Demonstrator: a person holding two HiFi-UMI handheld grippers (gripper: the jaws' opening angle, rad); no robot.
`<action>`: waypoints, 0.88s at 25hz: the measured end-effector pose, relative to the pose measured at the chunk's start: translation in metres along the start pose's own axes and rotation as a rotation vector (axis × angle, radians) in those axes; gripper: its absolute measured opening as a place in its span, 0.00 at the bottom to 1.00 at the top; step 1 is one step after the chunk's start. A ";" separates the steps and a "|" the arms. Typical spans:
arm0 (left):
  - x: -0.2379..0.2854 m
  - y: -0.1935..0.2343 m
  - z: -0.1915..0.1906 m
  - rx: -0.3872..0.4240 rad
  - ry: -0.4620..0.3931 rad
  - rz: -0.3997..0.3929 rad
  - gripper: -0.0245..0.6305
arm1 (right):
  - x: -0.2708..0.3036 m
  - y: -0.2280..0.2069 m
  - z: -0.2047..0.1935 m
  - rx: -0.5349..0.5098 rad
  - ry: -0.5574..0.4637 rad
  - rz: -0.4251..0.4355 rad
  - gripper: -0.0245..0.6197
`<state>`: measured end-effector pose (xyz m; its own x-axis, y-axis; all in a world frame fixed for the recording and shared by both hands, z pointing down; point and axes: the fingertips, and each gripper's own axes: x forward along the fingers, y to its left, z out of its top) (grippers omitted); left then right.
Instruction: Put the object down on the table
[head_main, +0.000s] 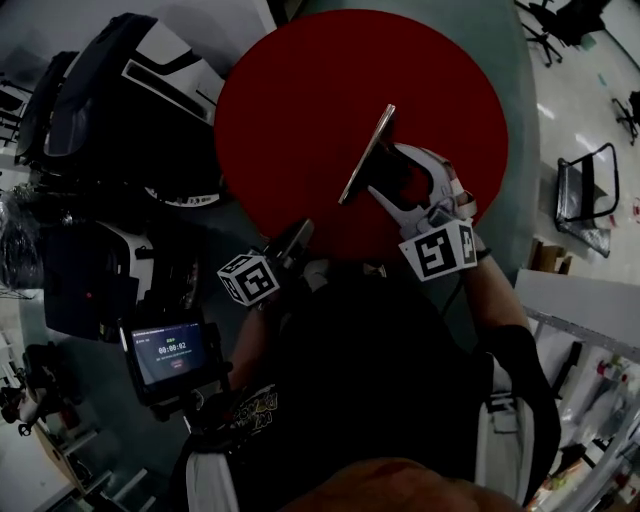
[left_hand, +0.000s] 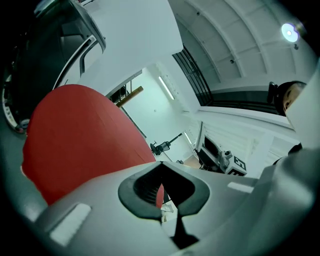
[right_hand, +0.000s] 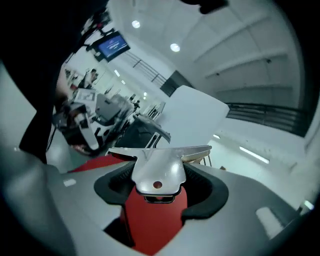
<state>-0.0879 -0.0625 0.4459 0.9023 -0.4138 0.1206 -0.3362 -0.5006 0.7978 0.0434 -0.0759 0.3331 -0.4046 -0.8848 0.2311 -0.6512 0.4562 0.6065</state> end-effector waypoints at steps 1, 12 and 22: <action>0.002 0.001 -0.005 -0.007 -0.006 0.013 0.05 | 0.004 0.002 -0.010 -0.067 0.015 0.011 0.49; -0.007 0.048 -0.052 -0.253 -0.118 0.187 0.05 | 0.141 0.023 -0.282 0.487 0.428 0.285 0.49; -0.041 0.064 -0.076 -0.303 -0.267 0.369 0.05 | 0.200 0.039 -0.361 0.554 0.601 0.365 0.49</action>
<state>-0.1258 -0.0197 0.5374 0.6263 -0.7186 0.3022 -0.4891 -0.0603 0.8702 0.1690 -0.2689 0.6781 -0.3440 -0.5050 0.7916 -0.8274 0.5615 -0.0013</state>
